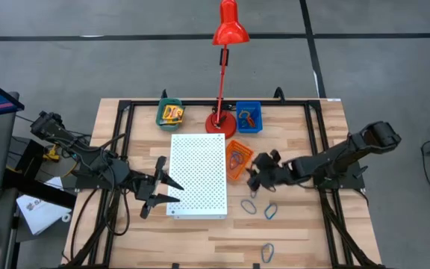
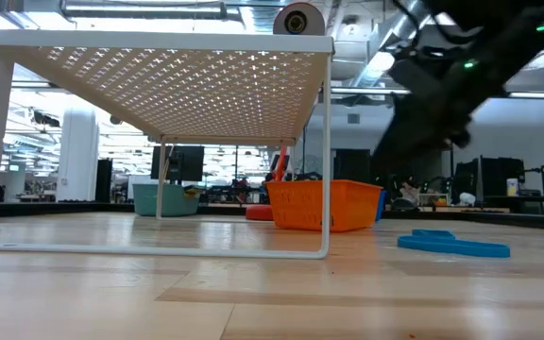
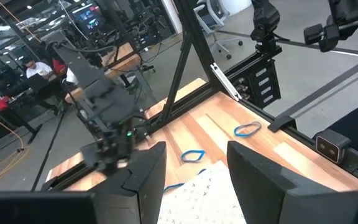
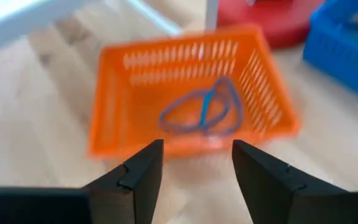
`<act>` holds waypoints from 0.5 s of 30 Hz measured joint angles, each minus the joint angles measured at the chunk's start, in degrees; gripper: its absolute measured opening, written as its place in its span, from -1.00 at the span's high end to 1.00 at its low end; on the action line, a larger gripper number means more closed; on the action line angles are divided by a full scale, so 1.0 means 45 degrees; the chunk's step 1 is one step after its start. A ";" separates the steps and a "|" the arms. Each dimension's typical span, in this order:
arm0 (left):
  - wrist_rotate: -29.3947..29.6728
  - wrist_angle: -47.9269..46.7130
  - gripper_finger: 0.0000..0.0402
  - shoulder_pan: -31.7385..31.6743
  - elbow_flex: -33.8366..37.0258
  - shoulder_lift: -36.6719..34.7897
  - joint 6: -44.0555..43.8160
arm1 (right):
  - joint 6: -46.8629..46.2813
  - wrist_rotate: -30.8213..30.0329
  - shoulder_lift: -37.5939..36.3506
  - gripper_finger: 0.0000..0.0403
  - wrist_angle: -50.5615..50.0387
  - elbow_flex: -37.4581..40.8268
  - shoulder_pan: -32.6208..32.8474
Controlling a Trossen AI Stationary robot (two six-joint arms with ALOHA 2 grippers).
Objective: Pick & Place Office Desk Supplies
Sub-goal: Put the blue rubber band into the orange bin
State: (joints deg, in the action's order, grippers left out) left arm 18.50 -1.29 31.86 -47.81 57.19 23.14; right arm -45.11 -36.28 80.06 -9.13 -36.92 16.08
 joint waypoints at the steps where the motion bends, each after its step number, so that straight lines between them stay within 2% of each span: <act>1: -0.0001 -0.0002 0.19 0.0000 0.0000 0.0000 0.0000 | -0.0649 -0.0132 0.0093 0.07 -0.0127 0.0031 0.0375; 9: -0.0015 0.0027 0.19 0.0000 0.0000 0.0000 0.0005 | -0.5213 -0.2123 0.1339 0.15 -0.0219 0.0280 0.3257; 15: -0.0019 0.0119 0.19 0.0000 0.0000 0.0000 0.0029 | -0.6860 -0.2331 0.2921 0.17 -0.0144 0.0264 0.3761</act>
State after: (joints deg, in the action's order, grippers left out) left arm 18.41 -0.76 31.86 -47.81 57.19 23.27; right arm -75.98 -46.77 93.20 -9.78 -35.73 33.01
